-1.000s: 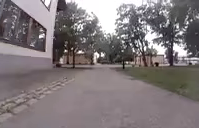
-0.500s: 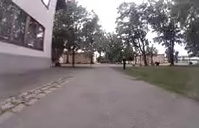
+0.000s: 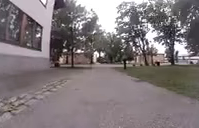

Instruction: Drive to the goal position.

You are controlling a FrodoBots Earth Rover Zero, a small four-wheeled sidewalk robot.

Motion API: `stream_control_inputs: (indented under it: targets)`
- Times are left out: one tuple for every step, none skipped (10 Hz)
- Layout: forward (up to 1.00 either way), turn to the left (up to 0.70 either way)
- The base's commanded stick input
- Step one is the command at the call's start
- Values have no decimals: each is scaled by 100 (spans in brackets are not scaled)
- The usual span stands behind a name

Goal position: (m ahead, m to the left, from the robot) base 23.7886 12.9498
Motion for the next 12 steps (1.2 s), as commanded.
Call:
stream_control_inputs:
  targets:
    - [60,0]
    - [60,0]
    - [60,0]
    - [60,0]
    - [60,0]
    - [60,0]
    - [60,0]
    - [60,0]
    - [60,0]
    - [60,0]
    - [60,0]
    - [60,0]
